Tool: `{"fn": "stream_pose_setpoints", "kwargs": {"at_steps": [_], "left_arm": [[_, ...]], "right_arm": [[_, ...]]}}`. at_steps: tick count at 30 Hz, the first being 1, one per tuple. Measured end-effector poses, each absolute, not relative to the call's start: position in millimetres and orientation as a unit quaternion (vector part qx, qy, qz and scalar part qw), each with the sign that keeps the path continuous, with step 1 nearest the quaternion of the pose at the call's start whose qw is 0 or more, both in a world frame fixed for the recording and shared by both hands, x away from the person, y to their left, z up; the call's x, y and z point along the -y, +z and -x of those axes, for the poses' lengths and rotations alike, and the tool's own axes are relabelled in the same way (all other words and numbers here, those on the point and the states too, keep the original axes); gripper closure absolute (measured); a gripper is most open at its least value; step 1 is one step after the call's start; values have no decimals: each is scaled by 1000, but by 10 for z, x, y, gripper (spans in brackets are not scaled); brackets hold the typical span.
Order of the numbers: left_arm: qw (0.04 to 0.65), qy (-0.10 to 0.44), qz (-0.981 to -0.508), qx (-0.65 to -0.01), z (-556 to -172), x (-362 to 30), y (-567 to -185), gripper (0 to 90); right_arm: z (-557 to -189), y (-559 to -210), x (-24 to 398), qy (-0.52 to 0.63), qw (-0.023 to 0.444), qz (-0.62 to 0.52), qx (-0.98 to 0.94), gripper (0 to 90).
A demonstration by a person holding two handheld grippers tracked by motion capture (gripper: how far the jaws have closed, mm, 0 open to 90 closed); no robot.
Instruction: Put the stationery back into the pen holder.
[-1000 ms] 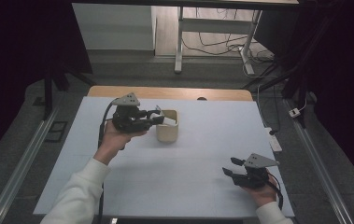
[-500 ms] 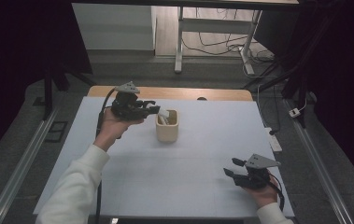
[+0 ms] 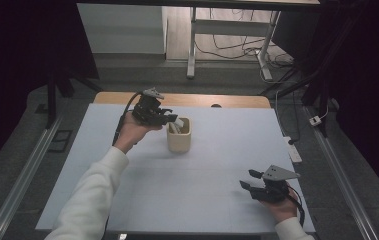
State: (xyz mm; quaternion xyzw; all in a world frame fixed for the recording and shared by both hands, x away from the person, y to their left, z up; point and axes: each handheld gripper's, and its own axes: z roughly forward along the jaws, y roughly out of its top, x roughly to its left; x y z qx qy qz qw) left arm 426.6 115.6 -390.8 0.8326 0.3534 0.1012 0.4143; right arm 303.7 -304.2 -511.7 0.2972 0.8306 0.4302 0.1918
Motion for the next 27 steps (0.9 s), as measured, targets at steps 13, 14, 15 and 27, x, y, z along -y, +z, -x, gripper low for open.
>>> {"fn": "stream_pose_setpoints", "kwargs": {"at_steps": [13, 14, 15, 27], "left_arm": [[449, 110, -821, -337, -4210, -1075, -3919, 453], [455, 112, -817, -335, -4177, -1091, -3909, 444], [459, 114, -817, -330, -4143, -1107, -3903, 442], [450, 147, -826, -307, -3606, -1266, -4058, 414]], "right_arm": [[-3038, -5139, 3043, 423, 185, -295, -836, 423], [-3037, -5143, 3045, 425, 182, -295, -836, 423], [-3037, -5145, 3047, 426, 183, -295, -836, 423], [-3021, -5136, 3063, 424, 189, -301, -833, 416]]}}
